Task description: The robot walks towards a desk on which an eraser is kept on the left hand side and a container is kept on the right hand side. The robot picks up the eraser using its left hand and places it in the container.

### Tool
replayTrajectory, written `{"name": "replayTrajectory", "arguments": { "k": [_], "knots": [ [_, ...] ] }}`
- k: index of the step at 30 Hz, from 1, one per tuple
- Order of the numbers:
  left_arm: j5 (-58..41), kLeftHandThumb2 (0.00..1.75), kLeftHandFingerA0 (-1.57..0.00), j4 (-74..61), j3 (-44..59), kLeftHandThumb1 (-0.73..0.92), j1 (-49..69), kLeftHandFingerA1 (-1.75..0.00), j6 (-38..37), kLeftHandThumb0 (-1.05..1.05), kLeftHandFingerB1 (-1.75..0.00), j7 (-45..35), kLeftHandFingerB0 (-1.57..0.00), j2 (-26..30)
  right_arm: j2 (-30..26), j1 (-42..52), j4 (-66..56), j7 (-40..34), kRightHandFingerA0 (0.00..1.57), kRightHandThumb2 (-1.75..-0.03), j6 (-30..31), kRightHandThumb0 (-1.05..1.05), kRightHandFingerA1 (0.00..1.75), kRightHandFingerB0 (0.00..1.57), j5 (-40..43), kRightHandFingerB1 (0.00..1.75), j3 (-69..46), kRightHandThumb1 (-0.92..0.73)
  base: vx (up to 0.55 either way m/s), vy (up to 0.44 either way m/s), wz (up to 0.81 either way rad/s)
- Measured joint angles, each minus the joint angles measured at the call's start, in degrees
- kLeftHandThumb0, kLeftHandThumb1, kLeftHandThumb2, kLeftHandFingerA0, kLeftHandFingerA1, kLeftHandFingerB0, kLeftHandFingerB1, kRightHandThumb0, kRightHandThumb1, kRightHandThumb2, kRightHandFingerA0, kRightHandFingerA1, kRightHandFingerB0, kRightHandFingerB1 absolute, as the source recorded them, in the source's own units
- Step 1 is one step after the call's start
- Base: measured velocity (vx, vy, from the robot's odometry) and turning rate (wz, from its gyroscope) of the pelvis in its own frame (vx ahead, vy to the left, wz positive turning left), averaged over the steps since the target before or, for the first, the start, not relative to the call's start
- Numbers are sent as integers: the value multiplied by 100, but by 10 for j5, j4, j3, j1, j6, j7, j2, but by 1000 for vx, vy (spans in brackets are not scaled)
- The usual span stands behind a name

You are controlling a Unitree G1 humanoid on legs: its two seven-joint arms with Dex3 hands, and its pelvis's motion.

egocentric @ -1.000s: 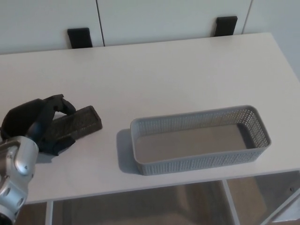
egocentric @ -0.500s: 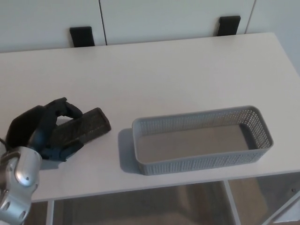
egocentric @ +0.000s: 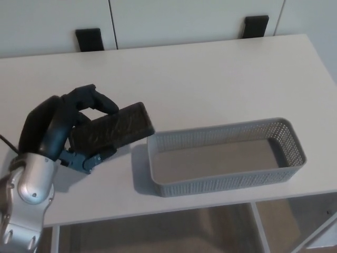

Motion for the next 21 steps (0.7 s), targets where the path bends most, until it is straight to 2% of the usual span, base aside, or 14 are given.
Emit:
{"name": "replayTrajectory", "arguments": {
  "k": [3, 8, 9, 10, 13, 14, 18, 20, 21],
  "knots": [
    [-1, 129, -143, -20, -1, 30, 2, -132, 7, -39, -115, -6, -117, -5, 0, -2, -3, 0, 47, -61, -1, -29, 52, 35, -1, 39, 0, -72, 0, 0, 0],
    [0, 124, -146, -62, -10, 31, 2, -132, 24, -45, -115, -20, -118, -7, -1, -4, 5, 0, 47, -61, 0, -28, 52, 35, 0, 39, -1, -72, 0, 0, 0],
    [1, 135, -146, -68, -14, 25, 0, -132, 28, -45, -116, -22, -119, -9, -1, -4, 5, 0, 48, -61, 0, -28, 52, 35, -1, 39, -1, -72, 0, 0, 0],
    [1, 134, -148, -74, -19, 24, -1, -132, 32, -47, -115, -25, -120, -10, -1, -3, 4, 0, 48, -61, 0, -28, 52, 35, -1, 38, 0, -72, 0, 0, 0],
    [3, 128, -149, -86, -40, 29, -6, -131, 41, -52, -114, -32, -123, -16, -1, -2, 4, 0, 48, -61, 0, -29, 52, 35, -2, 39, 0, -72, 0, 0, 0],
    [4, 118, -146, -88, -46, 36, -8, -135, 42, -58, -115, -33, -122, -19, -1, -2, 5, 0, 47, -61, 0, -28, 52, 35, -2, 39, 0, -72, 0, 0, 0],
    [8, 118, -143, -88, -74, 35, -20, -137, 47, -63, -114, -38, -124, -35, -1, -2, 2, 0, 47, -61, 0, -28, 52, 35, -2, 39, 0, -72, 0, 0, 0],
    [15, 116, -144, -86, -90, 37, -28, -134, 52, -66, -110, -38, -125, -45, -1, -1, -2, 0, 48, -61, 0, -29, 52, 35, -2, 39, 0, -71, 0, 0, 0],
    [18, 119, -149, -85, -100, 34, -32, -119, 56, -65, -100, -38, -131, -53, -1, -1, -5, 0, 48, -61, 0, -31, 52, 35, -2, 39, 0, -71, 0, 0, 0]
  ]
}}
